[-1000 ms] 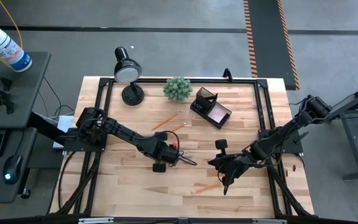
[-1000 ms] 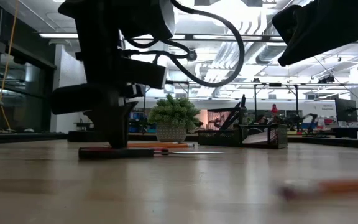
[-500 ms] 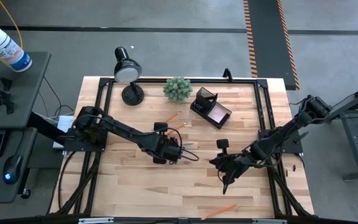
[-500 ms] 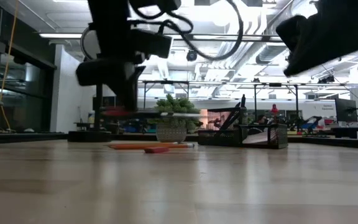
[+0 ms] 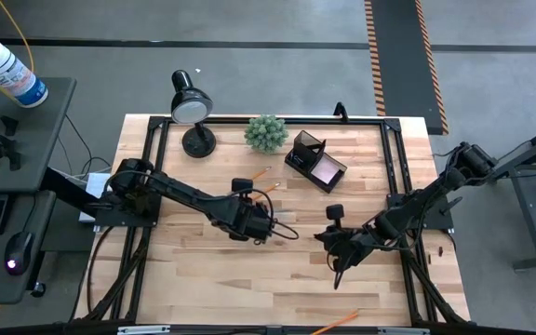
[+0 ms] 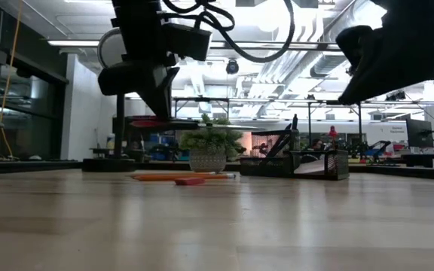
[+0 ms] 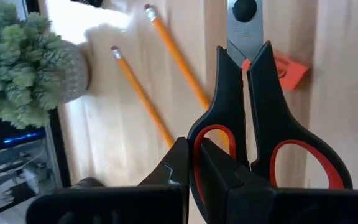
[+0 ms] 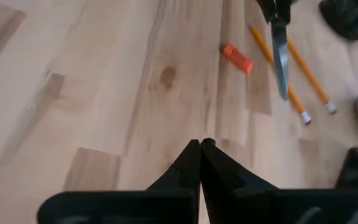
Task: Pick and place office supplies into organizer
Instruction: Put the black scissors into the black desk organizer
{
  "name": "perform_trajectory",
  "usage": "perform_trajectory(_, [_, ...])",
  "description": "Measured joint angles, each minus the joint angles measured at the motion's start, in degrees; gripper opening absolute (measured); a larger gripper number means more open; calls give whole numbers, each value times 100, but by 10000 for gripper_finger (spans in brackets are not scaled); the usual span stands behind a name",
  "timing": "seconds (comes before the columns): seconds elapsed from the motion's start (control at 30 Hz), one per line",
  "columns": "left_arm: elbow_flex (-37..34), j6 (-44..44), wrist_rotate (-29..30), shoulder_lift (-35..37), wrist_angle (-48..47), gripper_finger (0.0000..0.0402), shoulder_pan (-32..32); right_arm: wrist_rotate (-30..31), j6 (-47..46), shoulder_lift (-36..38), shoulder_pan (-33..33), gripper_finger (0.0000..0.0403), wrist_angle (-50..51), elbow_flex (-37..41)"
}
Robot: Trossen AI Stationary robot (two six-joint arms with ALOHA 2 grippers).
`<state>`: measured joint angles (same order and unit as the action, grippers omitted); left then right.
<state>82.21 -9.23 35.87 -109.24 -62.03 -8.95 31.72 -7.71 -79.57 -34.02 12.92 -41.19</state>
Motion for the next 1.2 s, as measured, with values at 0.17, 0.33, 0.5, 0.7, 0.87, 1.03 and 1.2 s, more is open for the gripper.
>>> perform_trajectory(0.17, [246,-1,291,203,-392,0,37,299,822,0,0,0,-202,0])
perform_trajectory(0.33, [921,489,826,315,-635,0,86,626,923,0,2,0,-490,0])
perform_trajectory(0.5, [1738,1657,1136,318,-510,0,322,654,912,0,3,0,-632,0])
perform_trajectory(0.7, [2236,3202,1798,318,-384,0,820,142,591,2,2,0,-659,0])
perform_trajectory(0.87, [2145,4949,2807,318,205,0,1217,-244,317,2,2,0,-658,0])
perform_trajectory(1.03, [2037,7065,3398,203,1584,0,1417,-321,303,2,2,0,-668,-1])
perform_trajectory(1.2, [2026,9069,3561,-106,2847,0,1590,-413,301,4,2,0,-704,-4])
